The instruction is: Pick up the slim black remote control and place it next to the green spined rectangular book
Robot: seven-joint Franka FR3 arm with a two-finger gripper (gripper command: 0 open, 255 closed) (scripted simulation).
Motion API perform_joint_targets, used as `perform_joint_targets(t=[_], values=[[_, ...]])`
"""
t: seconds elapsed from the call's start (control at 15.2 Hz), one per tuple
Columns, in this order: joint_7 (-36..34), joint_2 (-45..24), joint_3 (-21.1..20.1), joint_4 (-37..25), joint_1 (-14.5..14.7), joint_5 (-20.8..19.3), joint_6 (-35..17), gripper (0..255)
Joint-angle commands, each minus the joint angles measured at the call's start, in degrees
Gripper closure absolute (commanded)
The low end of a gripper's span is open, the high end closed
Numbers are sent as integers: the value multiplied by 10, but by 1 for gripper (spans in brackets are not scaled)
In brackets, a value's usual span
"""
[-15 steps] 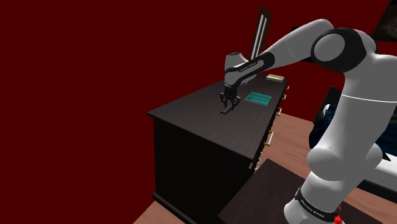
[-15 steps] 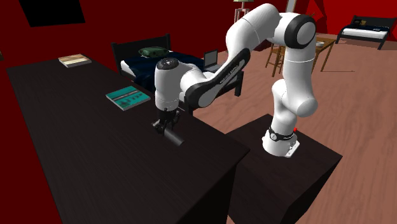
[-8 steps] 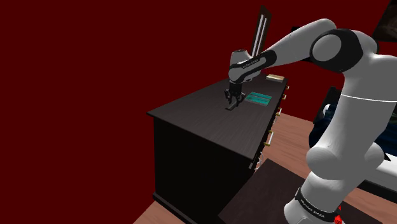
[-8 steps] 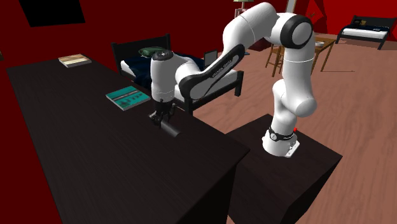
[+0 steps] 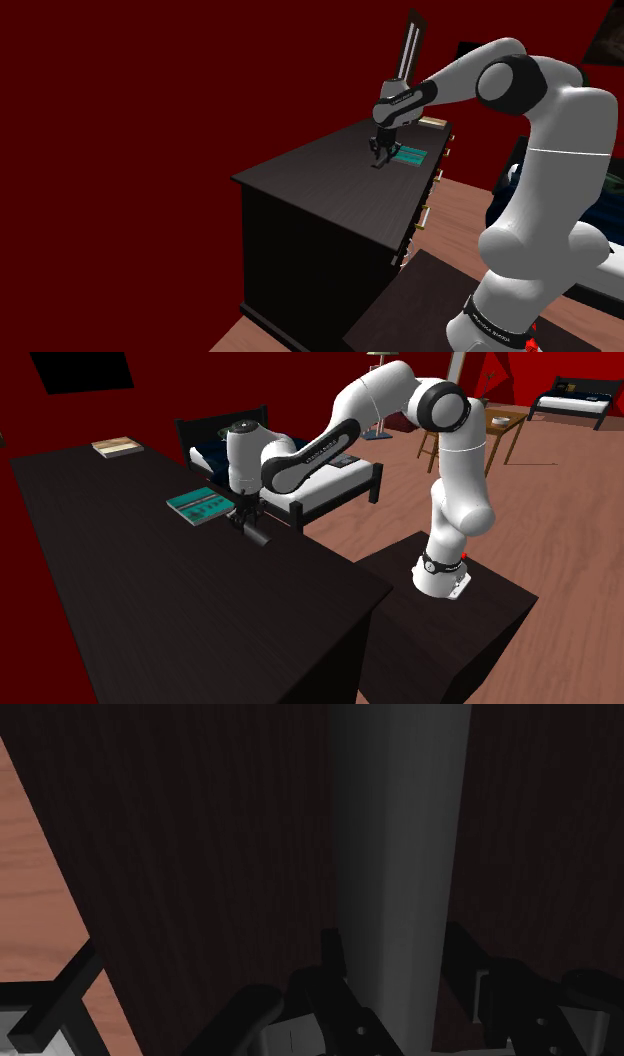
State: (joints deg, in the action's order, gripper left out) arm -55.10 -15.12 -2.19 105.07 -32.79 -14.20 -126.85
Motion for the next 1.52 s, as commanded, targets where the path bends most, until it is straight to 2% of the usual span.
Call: perform_joint_targets(t=[0.0, 0.33, 0.73, 1.45], values=[[25, -19, 6, -27, -13, 5, 4, 255], [88, -73, 20, -105, -51, 22, 17, 255], [156, -154, 30, -228, -95, 42, 48, 255], [143, -183, 33, -189, -95, 35, -19, 255]])
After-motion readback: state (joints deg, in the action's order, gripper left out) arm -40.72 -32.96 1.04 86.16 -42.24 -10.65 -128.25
